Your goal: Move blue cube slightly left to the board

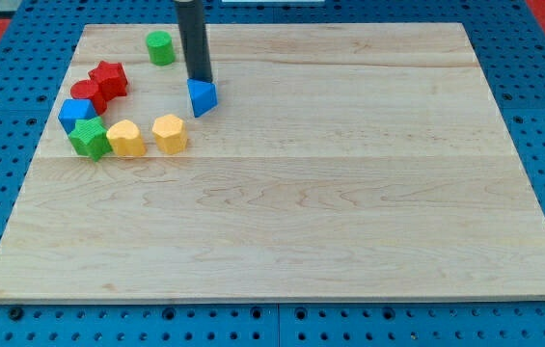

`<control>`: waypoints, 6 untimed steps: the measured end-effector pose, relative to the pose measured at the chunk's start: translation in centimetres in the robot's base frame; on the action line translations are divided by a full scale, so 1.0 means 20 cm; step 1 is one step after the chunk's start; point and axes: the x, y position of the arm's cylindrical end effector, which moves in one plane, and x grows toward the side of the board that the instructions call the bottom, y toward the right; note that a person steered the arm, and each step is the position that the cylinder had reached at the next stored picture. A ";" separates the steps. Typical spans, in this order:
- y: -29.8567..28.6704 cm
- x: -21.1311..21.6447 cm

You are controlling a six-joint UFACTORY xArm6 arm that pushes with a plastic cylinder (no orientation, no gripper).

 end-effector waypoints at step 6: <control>-0.68 0.34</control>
